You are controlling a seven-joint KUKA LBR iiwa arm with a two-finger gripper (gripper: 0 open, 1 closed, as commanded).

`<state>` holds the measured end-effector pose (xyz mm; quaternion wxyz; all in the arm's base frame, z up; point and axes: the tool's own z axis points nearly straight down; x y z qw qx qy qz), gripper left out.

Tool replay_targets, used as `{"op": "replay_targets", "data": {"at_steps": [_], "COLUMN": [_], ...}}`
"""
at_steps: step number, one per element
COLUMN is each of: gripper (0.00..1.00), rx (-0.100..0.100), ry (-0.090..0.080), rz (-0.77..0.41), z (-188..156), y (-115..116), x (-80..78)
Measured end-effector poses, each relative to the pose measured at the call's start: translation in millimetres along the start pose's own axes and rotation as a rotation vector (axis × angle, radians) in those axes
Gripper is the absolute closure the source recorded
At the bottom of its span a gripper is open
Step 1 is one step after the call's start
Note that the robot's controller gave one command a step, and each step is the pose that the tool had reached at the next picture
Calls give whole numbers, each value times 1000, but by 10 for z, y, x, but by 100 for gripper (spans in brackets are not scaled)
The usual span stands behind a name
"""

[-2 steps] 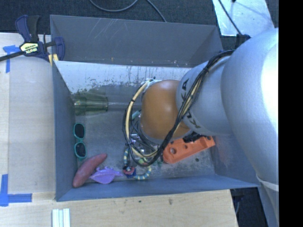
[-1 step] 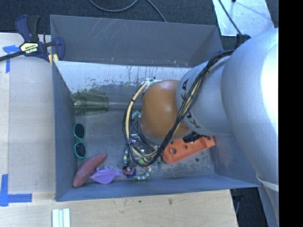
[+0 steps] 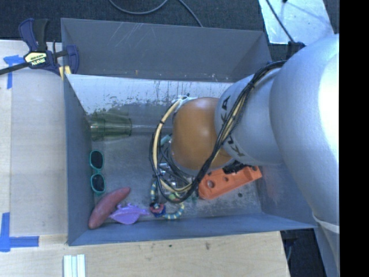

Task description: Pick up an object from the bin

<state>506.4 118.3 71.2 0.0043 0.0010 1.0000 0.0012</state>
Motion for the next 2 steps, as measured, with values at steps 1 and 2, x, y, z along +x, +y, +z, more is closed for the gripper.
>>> {"op": "replay_targets", "data": {"at_steps": [1, 2], "gripper": [100, 100], "rx": [1, 1], "ry": [3, 2], "rz": [0, 0], "z": [-56, -180], "y": [-3, -4], "x": [8, 5]}}
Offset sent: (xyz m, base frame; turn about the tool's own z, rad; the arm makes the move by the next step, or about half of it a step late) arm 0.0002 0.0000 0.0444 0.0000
